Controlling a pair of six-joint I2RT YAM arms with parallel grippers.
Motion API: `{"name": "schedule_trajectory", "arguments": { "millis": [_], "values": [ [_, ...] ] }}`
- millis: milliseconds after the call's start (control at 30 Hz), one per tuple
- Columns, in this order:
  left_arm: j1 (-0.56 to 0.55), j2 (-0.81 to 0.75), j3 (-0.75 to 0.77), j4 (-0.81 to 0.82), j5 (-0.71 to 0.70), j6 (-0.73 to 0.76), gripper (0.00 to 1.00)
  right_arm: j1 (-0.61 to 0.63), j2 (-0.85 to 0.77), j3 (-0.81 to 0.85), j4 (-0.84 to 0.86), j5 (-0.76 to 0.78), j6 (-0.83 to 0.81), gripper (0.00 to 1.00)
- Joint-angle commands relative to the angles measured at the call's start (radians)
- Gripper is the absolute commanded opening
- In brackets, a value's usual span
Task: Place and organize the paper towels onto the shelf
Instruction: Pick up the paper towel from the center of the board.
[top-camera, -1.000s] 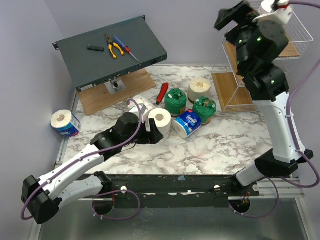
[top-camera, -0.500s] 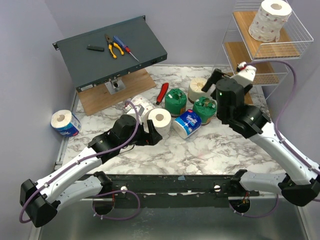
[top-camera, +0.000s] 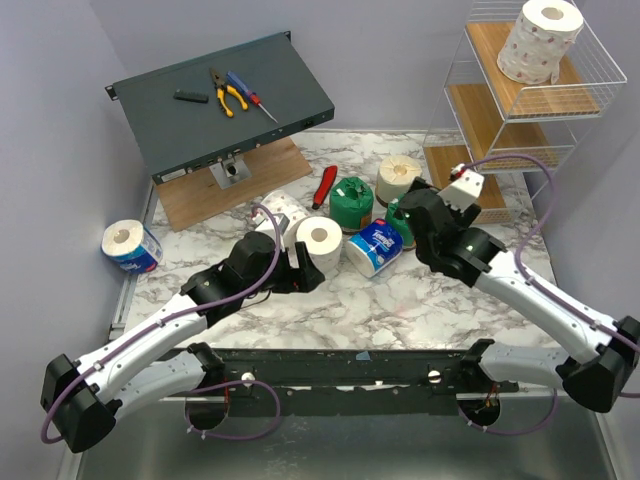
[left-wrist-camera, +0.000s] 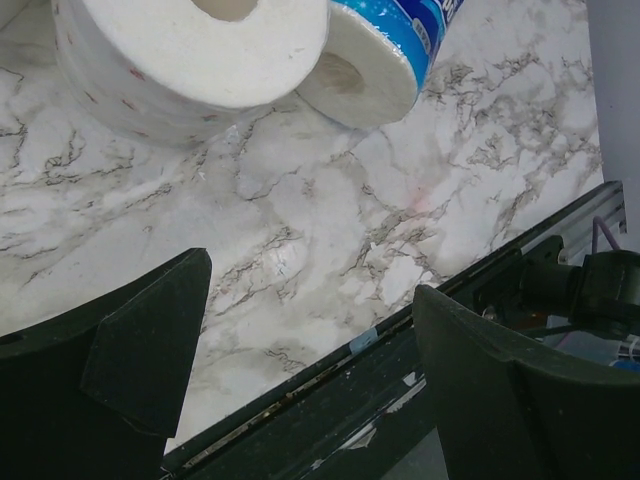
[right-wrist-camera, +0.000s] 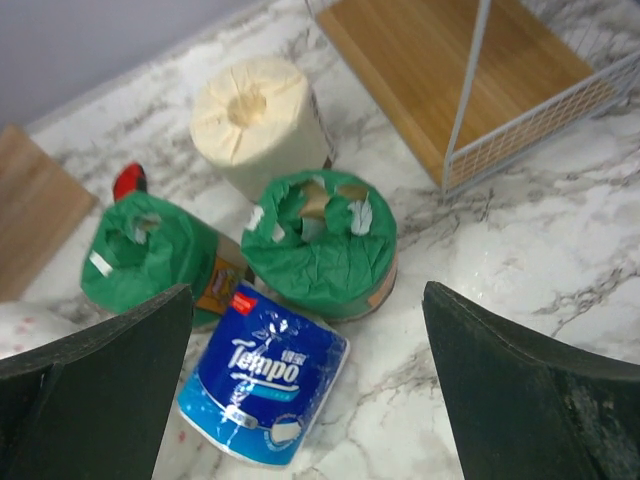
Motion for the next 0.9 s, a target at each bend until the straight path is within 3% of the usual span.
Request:
{"name": "schedule_trajectory", "arguments": {
  "millis": [0, 200, 367, 600, 867],
  "values": [
    [0.014, -0.004, -0.008, 0.021, -0.032, -0.010, 0.86, -0.001, 0.060, -0.056, -0.026, -0.102, 0.122, 1.00],
    [0.068, -0.042, -0.026, 0.001, -0.066, -0.019, 0.86, -0.001, 0.001, -0.178, 0.102, -0.204, 0.076, 1.00],
    [0.159, -0.032, -0.035, 0.028, -0.003, -0.044, 0.85, 0.000, -0.045, -0.261, 0.223, -0.357, -0.016, 1.00],
    [0.196, 0.155, 0.109, -0.009, 0.014, -0.061, 0.82, 0.000, 0.011, -0.227, 0.249, -0.454, -0.097, 1.00],
    [0.193, 0.344, 0.277, -0.118, -0.078, -0.091, 0.81, 0.000, 0.033, -0.233, 0.246, -0.543, -0.134, 1.00]
  ]
}}
